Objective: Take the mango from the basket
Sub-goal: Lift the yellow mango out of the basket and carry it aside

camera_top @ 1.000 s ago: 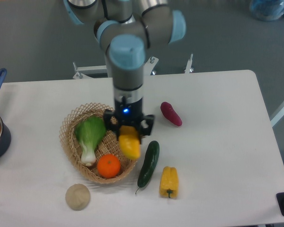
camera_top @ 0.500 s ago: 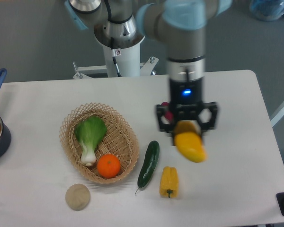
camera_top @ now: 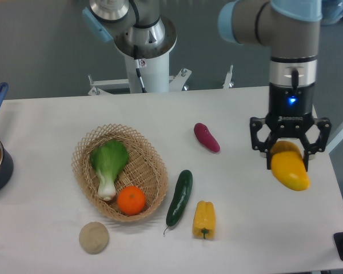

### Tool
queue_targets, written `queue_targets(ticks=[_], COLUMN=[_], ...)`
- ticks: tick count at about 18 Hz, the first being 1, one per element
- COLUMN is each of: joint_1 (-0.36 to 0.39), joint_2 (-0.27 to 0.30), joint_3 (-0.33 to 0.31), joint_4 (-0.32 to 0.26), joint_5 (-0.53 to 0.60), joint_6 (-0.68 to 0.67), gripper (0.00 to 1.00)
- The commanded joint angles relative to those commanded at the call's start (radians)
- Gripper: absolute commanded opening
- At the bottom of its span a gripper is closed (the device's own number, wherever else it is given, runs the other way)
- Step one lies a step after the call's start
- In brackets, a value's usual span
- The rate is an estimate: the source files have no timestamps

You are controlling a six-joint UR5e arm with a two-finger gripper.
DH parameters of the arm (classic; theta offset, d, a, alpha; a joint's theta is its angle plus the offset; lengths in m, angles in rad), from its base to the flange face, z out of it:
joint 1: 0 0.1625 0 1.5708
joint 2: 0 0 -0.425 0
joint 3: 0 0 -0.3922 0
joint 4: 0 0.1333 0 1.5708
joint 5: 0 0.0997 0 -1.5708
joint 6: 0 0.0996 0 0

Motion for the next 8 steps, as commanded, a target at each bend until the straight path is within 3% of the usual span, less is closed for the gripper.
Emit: queue_targets(ticks=[8], joint_1=[0.025], joint_2=[0.003], joint_3=[-0.017], joint_4=[-0.003], joint_5=[-0.002], joint_6=[0.018], gripper=[0.45])
